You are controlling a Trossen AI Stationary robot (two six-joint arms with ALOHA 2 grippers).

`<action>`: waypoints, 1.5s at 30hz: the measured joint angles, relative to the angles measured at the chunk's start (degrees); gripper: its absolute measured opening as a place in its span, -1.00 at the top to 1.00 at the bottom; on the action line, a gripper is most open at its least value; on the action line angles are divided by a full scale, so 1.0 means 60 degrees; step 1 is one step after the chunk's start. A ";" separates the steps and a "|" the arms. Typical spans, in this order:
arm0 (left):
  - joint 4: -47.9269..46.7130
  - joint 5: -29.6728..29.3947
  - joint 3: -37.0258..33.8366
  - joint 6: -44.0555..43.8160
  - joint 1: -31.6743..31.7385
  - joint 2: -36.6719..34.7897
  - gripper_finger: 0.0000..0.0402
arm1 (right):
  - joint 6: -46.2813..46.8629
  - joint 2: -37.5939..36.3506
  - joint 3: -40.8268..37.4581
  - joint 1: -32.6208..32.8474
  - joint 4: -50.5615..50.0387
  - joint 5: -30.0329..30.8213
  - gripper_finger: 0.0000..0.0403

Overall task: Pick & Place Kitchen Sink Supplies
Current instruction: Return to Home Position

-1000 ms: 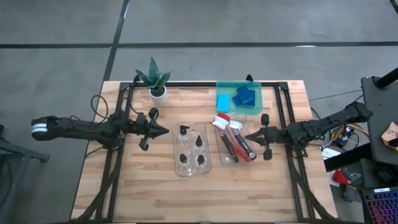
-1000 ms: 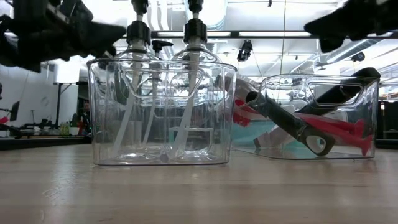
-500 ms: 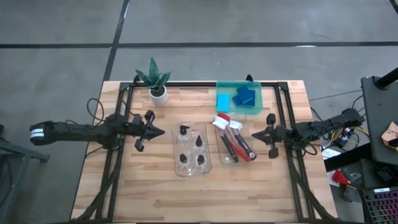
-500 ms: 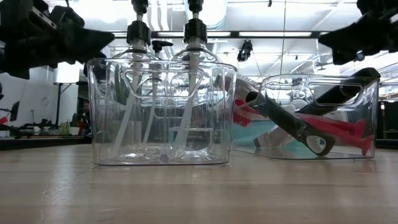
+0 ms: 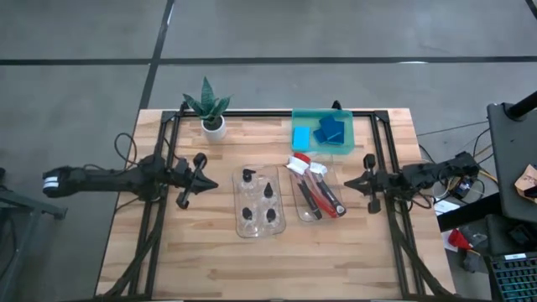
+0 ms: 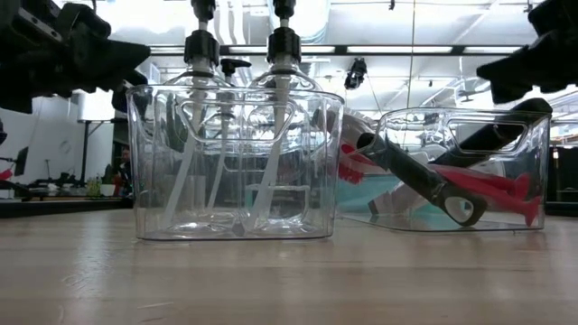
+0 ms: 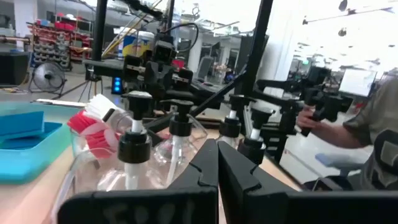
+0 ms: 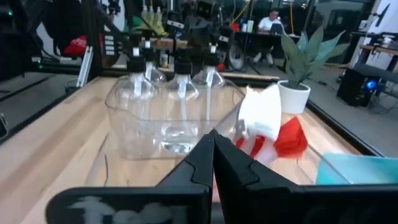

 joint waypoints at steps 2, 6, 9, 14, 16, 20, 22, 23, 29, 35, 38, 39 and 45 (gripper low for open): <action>-0.0328 -0.0009 0.0000 0.0320 0.0000 -0.0183 1.00 | 0.0014 -0.0038 -0.0127 -0.0004 0.0002 0.0005 0.96; -0.0622 0.0137 0.0000 0.0739 -0.0005 -0.0413 1.00 | 0.0002 -0.0017 -0.0158 -0.0004 -0.0012 0.0024 0.96; -0.1038 0.0559 -0.0004 0.0711 -0.0007 -0.0453 1.00 | -0.0422 -0.0036 -0.0154 -0.0004 -0.0345 0.0026 0.96; -0.1067 0.0475 -0.0007 0.0916 -0.0007 -0.0521 1.00 | -0.0809 -0.0020 -0.0151 -0.0004 -0.0454 0.0013 0.96; -0.1049 0.0154 -0.0011 0.1151 -0.0015 -0.0596 1.00 | -0.0492 -0.0034 -0.0151 -0.0007 -0.0400 0.0031 0.96; -0.0908 -0.0130 -0.0011 0.0829 -0.0015 -0.0634 1.00 | -0.0441 -0.0017 -0.0137 -0.0022 -0.0325 0.0230 0.96; -0.0953 -0.0192 -0.0011 0.0745 0.0001 -0.0631 1.00 | -0.0437 0.0002 -0.0136 -0.0022 -0.0330 0.0242 0.96; -0.1037 -0.0199 -0.0015 0.0751 0.0000 -0.0631 1.00 | -0.0439 0.0022 -0.0136 -0.0022 -0.0328 0.0242 0.96; -0.1173 -0.0213 -0.0016 0.0699 0.0000 -0.0631 1.00 | -0.0441 0.0042 -0.0136 -0.0022 -0.0407 0.0242 0.96; -0.1218 -0.0220 -0.0018 0.0677 0.0000 -0.0631 1.00 | -0.0441 0.0042 -0.0136 -0.0022 -0.0414 0.0246 0.96; -0.1218 -0.0222 -0.0018 0.0677 0.0000 -0.0627 1.00 | -0.0441 0.0053 -0.0136 -0.0022 -0.0418 0.0246 0.96; -0.1218 -0.0220 -0.0018 0.0677 0.0000 -0.0627 1.00 | -0.0441 0.0053 -0.0136 -0.0022 -0.0418 0.0246 0.96; -0.1220 -0.0224 -0.0018 0.0677 0.0000 -0.0627 1.00 | -0.0441 0.0053 -0.0136 -0.0022 -0.0429 0.0242 0.96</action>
